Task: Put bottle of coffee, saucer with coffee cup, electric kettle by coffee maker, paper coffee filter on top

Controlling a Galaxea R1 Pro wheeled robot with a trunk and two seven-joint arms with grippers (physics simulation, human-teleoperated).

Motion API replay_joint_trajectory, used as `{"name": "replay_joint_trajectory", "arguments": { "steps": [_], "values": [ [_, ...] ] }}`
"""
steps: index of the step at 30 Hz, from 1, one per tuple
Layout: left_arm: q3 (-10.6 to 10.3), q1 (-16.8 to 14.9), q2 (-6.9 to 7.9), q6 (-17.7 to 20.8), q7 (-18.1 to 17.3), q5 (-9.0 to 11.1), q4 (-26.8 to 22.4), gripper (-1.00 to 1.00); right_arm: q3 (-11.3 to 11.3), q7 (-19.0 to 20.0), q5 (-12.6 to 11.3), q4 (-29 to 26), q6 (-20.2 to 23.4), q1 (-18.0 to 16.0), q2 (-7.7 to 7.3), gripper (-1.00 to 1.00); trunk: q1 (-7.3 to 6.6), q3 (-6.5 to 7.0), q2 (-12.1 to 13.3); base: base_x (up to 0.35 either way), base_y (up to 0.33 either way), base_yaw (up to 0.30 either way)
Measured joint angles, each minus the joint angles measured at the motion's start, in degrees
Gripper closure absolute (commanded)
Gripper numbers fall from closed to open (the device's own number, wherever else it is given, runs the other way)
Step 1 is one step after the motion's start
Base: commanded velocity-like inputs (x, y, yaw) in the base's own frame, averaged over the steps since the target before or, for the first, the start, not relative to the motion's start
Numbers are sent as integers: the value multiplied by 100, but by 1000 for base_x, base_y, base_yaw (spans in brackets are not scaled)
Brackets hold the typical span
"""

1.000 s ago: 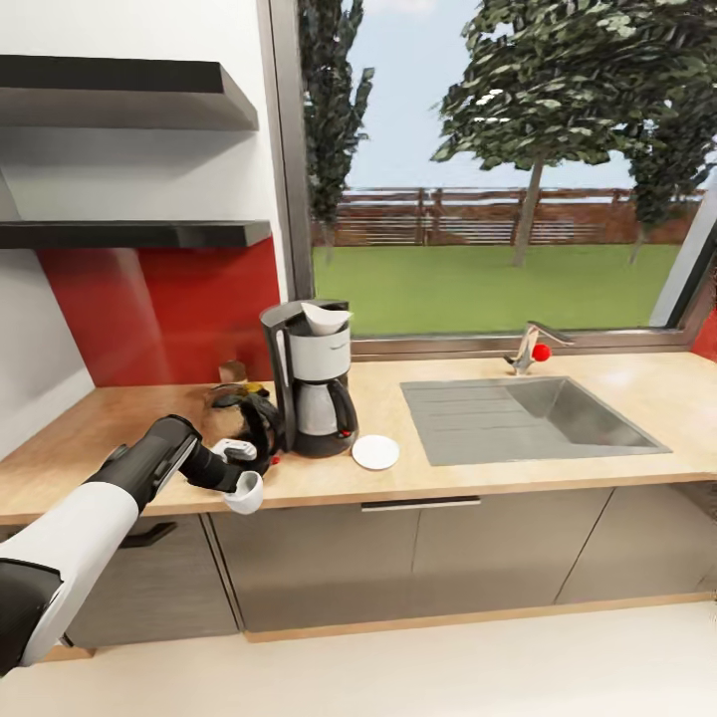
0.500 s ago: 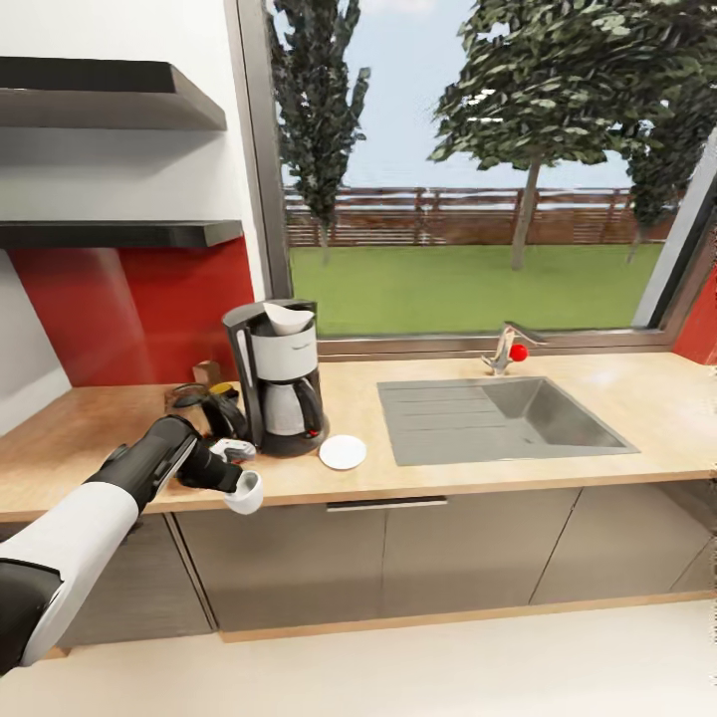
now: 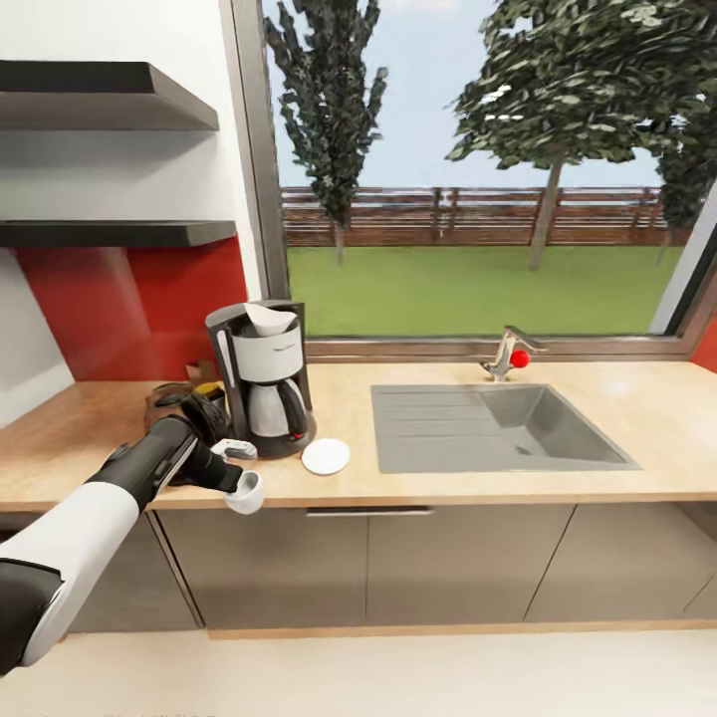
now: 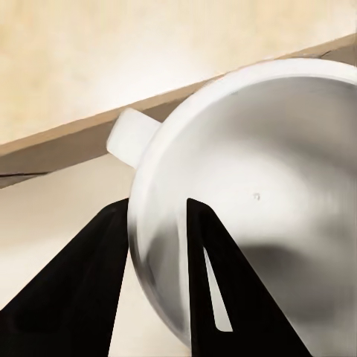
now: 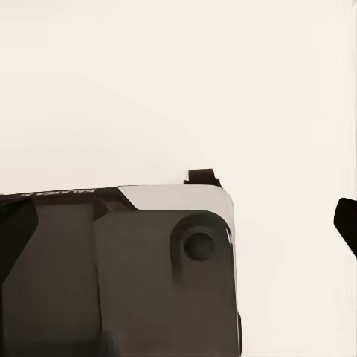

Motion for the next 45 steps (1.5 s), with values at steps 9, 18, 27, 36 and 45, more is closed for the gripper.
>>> {"name": "replay_joint_trajectory", "arguments": {
  "steps": [9,18,27,36,45],
  "values": [
    [5,-1,-23,0,0,-3,0,100,0,0,0,-1,1,0,0,-100,0,7,0,142,-273,205],
    [4,0,-25,-2,0,2,1,100,-6,7,0,-2,2,1,0,-100,0,49,0,147,-272,107],
    [47,53,-79,-81,70,15,-5,100,24,0,25,-24,-92,11,24,-100,1,52,0,65,-120,5],
    [194,-83,-209,11,271,66,-14,100,25,8,18,-22,-117,10,-41,-100,1,53,0,0,0,0],
    [499,-180,-503,96,515,70,72,100,34,8,18,-6,-118,10,-53,-100,2,52,0,0,0,0]
  ]
}}
